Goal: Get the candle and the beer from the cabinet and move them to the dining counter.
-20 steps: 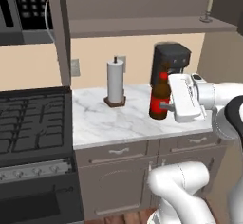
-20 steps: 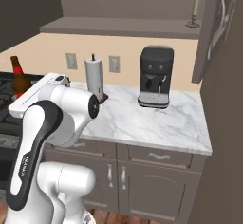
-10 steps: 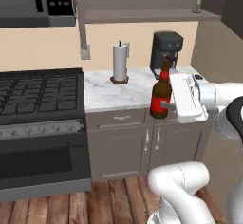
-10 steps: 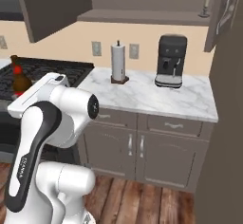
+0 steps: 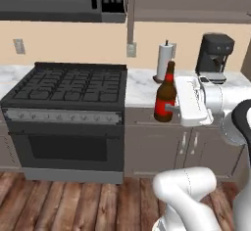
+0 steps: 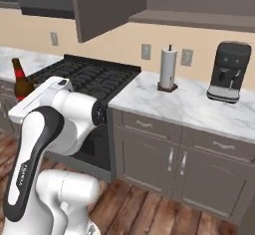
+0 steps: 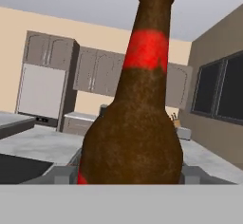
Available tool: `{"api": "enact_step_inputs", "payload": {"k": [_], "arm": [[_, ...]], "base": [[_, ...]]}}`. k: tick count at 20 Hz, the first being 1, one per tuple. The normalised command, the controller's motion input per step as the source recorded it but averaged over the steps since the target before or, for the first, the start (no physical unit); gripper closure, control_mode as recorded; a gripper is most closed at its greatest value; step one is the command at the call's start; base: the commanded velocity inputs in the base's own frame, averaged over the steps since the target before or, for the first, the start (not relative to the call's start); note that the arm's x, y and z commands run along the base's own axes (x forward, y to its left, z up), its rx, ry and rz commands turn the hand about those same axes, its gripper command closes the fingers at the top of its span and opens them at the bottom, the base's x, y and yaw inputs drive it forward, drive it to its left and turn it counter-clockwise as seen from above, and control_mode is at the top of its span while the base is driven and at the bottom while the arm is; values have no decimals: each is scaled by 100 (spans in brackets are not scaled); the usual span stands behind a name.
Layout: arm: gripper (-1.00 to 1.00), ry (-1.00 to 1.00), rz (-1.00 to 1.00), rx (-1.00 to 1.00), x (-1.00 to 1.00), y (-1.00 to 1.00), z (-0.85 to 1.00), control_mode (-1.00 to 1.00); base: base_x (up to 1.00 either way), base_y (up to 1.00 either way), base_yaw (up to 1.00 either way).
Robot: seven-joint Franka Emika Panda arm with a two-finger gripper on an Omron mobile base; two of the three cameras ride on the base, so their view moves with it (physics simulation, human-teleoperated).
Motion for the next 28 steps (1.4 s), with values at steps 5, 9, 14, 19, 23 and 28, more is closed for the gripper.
{"api": "enact_step_inputs", "payload": {"k": [5,9,14,19,23,28], "arm": [[100,0,0,0,0,0,0,100],[100,0,0,0,0,0,0,100],[100,0,0,0,0,0,0,100],[100,0,0,0,0,0,0,100],[100,0,0,0,0,0,0,100],[100,0,0,0,0,0,0,100]], "base": [[-25,80,54],[-9,87,52],[0,77,51],[12,72,48],[17,63,49],[-23,38,44]]}}
